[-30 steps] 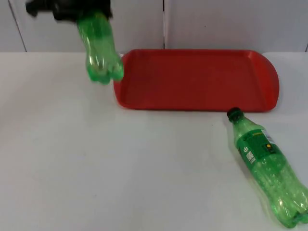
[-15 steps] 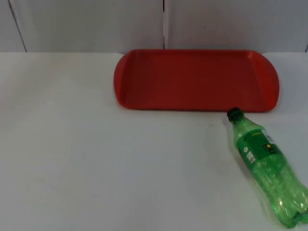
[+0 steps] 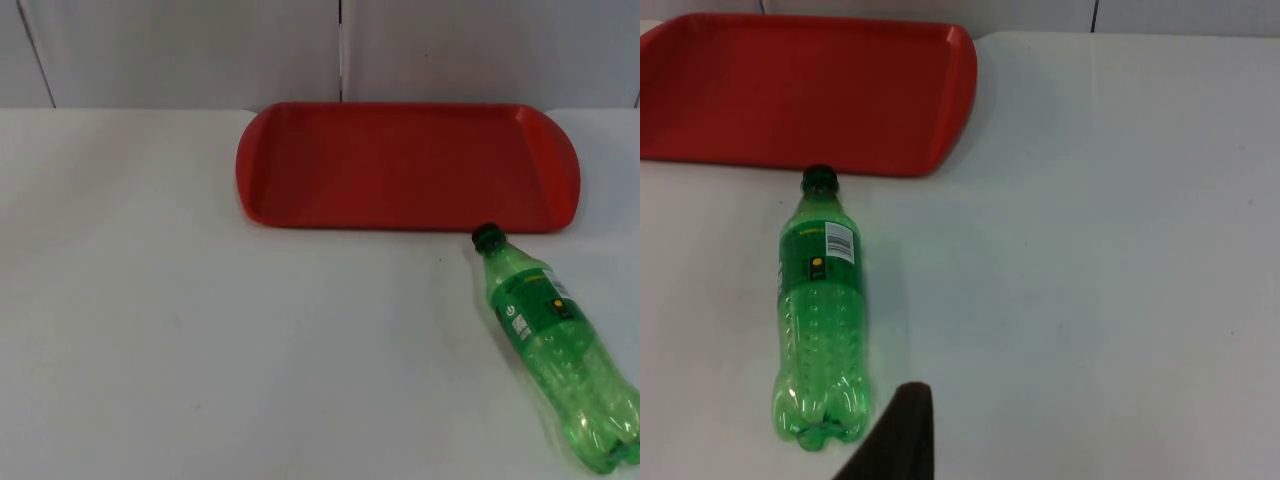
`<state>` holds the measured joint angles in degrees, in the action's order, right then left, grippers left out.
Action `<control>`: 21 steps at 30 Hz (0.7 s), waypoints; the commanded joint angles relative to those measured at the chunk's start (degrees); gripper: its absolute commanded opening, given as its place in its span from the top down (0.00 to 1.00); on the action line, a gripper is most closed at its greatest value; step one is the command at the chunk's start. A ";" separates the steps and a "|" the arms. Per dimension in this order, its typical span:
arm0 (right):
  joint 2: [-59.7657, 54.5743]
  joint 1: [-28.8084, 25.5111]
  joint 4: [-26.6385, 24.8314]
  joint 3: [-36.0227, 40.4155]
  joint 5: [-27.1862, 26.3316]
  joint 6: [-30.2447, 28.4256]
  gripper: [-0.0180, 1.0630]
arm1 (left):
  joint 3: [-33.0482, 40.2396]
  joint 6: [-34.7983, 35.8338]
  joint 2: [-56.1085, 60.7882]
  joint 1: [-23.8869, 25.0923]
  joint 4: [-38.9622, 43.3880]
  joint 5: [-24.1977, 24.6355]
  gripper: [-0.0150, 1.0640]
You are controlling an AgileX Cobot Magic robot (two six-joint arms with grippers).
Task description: Place the bottle upright on the tray.
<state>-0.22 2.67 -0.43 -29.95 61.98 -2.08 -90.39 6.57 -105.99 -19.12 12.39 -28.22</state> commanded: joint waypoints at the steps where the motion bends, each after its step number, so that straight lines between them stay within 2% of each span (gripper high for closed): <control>1: 0.22 -0.27 -0.17 0.38 -0.16 -0.10 0.01 | -0.15 1.65 -1.58 -0.28 0.55 -5.16 0.98; 5: 0.22 -0.27 -0.17 0.38 -0.16 -0.10 0.01 | -0.15 5.20 -6.88 -0.28 0.55 -9.78 0.98; 10: 0.22 -0.27 -0.17 0.38 -0.16 -0.10 0.01 | -0.15 5.23 -11.58 -0.28 1.28 -13.35 0.98; 19: 0.22 -0.27 -0.17 0.38 -0.16 -0.10 0.01 | -0.25 5.23 -17.93 -0.28 4.74 -14.97 0.98; 21: 0.22 -0.27 -0.17 0.38 -0.16 -0.10 0.01 | -0.25 5.23 -20.05 -0.28 4.85 -16.83 0.98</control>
<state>-0.22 2.67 -0.43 -29.95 61.98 -2.08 -90.39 11.33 -124.72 -19.12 16.72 -42.24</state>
